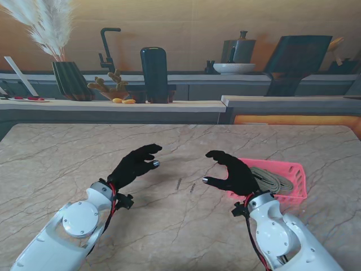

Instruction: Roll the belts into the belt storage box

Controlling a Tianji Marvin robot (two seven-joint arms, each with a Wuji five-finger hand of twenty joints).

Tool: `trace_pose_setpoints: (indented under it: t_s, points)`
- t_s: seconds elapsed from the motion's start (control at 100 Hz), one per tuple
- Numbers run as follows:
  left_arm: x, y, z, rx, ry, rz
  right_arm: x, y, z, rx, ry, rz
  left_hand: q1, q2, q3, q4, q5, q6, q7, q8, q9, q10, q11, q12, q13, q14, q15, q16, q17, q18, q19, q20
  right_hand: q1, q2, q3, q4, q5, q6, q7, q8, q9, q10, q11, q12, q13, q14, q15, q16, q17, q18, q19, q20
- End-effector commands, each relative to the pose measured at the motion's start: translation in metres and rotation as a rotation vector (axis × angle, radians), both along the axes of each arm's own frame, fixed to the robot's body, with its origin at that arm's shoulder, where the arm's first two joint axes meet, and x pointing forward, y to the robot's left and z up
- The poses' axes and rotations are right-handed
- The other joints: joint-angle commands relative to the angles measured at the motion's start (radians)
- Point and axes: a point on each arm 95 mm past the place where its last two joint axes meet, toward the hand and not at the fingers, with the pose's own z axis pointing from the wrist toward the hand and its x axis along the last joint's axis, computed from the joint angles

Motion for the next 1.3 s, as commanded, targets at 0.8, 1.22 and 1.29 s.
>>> trace_pose_setpoints:
  t_s: [0.8,1.22,1.29]
  points:
    - [-0.005,0.020,-0.002,0.035,-0.065,0.069,-0.022,0.017,0.007,0.078,-0.045,0.023,-0.016,-0.009,-0.039,0.033,-0.011,-0.026,-0.036,0.002,-0.001,0.002,-0.034,-0.010,-0.014,-0.019,-0.023,-0.014,0.010,-0.024,-0.057,0.015,-0.099,0.064,-0.018,-0.011,0.086,0.002,-0.039,0.021,0.094,0.007,0.034,0.033,0.061,-0.022,0.076,0.076,0.020,0.000,-0.006,0.062]
    - [-0.003,0.020,-0.004,0.031,-0.059,0.071,-0.020,0.020,0.006,0.090,-0.032,0.019,-0.002,-0.003,-0.050,0.034,0.000,-0.025,-0.029,0.006,0.017,0.004,-0.030,-0.007,0.001,-0.011,-0.014,-0.008,0.015,-0.020,-0.054,0.027,-0.096,0.069,-0.017,-0.011,0.100,-0.006,-0.037,0.030,0.103,0.012,0.035,0.037,0.068,-0.019,0.088,0.085,0.022,0.006,-0.006,0.065]
    - [-0.002,0.019,-0.003,0.027,-0.055,0.069,-0.020,0.021,0.006,0.091,-0.024,0.025,-0.001,0.000,-0.053,0.034,-0.002,-0.027,-0.030,0.006,0.017,0.003,-0.030,-0.006,0.002,-0.012,-0.013,-0.007,0.015,-0.021,-0.053,0.029,-0.097,0.073,-0.016,-0.011,0.097,-0.006,-0.038,0.030,0.100,0.011,0.035,0.038,0.065,-0.021,0.088,0.086,0.018,0.004,-0.008,0.065]
